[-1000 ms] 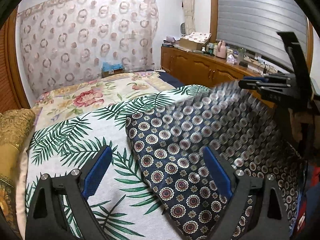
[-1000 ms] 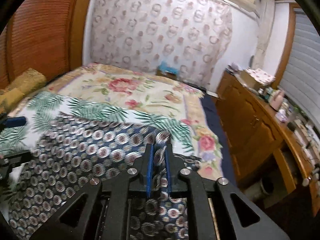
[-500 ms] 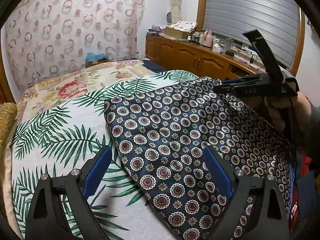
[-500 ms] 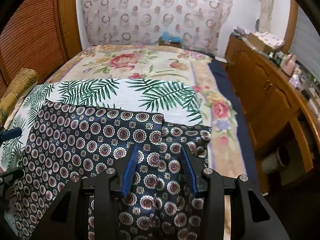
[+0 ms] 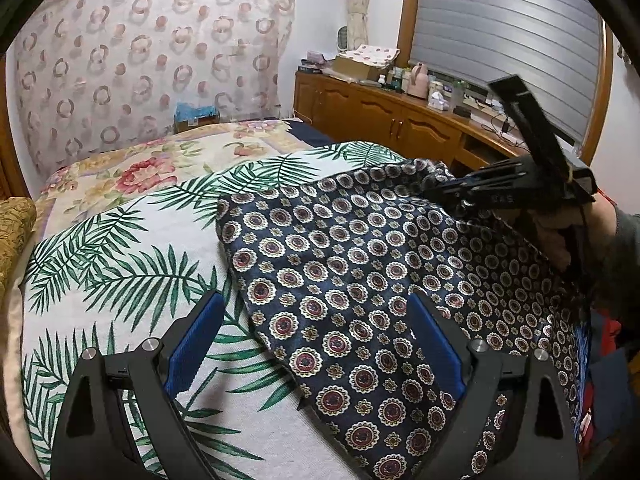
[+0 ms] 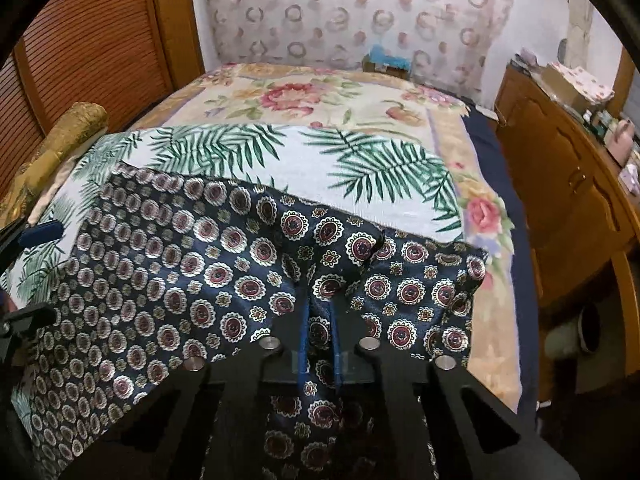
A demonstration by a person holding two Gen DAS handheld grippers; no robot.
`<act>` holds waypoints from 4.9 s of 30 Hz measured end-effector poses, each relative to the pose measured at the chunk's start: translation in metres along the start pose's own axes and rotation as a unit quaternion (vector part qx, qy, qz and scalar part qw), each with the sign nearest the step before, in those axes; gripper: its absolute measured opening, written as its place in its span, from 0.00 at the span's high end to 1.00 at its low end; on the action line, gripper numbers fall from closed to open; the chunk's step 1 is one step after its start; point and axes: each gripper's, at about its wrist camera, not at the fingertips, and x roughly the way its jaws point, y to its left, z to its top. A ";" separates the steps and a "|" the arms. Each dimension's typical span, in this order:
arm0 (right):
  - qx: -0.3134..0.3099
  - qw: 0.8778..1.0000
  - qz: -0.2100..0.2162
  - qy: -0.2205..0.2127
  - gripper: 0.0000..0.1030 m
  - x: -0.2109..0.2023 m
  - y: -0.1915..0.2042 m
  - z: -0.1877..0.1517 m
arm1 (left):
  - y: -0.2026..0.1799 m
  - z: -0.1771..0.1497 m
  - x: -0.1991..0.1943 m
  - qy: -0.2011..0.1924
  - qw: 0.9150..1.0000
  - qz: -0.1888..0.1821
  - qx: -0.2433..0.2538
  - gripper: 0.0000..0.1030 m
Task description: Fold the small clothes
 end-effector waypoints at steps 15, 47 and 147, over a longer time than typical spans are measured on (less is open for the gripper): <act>0.023 0.995 -0.092 -0.019 0.94 -0.040 -0.040 0.002 | -0.001 -0.004 0.002 0.004 1.000 -0.004 0.007 0.09; 0.050 0.998 -0.045 -0.022 0.58 -0.165 0.007 -0.170 | -0.040 -0.034 -0.046 0.030 0.999 0.037 0.005 0.09; -0.032 0.989 -0.023 -0.139 0.95 -0.184 0.042 -0.138 | -0.064 -0.002 -0.089 -0.039 0.996 -0.054 -0.057 0.96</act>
